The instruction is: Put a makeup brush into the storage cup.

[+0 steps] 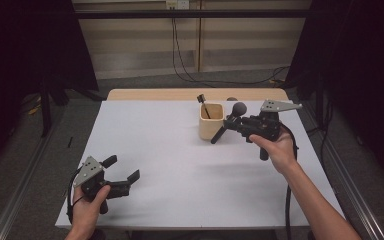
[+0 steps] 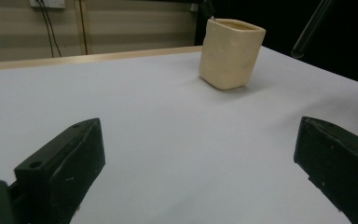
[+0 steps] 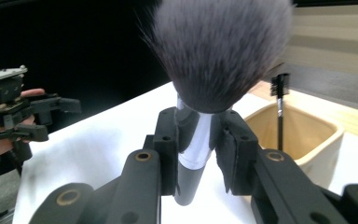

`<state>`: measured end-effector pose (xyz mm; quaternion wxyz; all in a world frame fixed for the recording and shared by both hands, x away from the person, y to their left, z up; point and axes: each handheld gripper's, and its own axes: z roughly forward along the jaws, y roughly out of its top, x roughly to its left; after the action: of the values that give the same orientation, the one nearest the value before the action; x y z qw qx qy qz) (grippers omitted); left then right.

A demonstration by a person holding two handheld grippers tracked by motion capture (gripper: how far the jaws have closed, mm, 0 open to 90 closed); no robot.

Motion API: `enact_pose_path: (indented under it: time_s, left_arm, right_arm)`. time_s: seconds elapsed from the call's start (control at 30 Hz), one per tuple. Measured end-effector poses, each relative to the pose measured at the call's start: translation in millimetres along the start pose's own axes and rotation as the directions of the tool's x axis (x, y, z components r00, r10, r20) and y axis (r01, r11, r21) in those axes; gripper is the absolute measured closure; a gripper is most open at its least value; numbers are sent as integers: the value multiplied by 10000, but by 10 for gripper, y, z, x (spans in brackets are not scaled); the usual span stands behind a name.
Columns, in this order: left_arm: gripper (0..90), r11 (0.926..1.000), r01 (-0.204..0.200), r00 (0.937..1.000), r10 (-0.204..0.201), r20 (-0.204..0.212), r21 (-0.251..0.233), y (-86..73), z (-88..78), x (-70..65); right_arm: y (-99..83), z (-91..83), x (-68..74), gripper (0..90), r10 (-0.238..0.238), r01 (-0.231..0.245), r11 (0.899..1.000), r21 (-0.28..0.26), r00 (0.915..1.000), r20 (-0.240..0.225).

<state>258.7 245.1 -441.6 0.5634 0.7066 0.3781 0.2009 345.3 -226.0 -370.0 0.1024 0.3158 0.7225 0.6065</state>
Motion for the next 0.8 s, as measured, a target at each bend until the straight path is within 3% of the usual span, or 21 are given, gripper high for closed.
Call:
enact_pose_path:
  time_s: [0.2, 0.47, 0.8]
  left_arm:
    - [17, 9996, 20, 10000, -17, 94, -288, -2, -15, -6]
    - [18, 9998, -173, 9998, 173, -44, -31, -5, -27, 10]
    - [18, 9998, -55, 10000, 55, 17, -204, 3, -56, 16]
  right_arm:
    - [116, -4, -77, 708, -104, 105, 9999, -9, 9993, 349]
    - [272, 7, -177, 708, -127, 138, 9998, -164, 9980, 621]
    - [452, 51, -310, 708, -228, 252, 9995, -185, 9925, 1199]
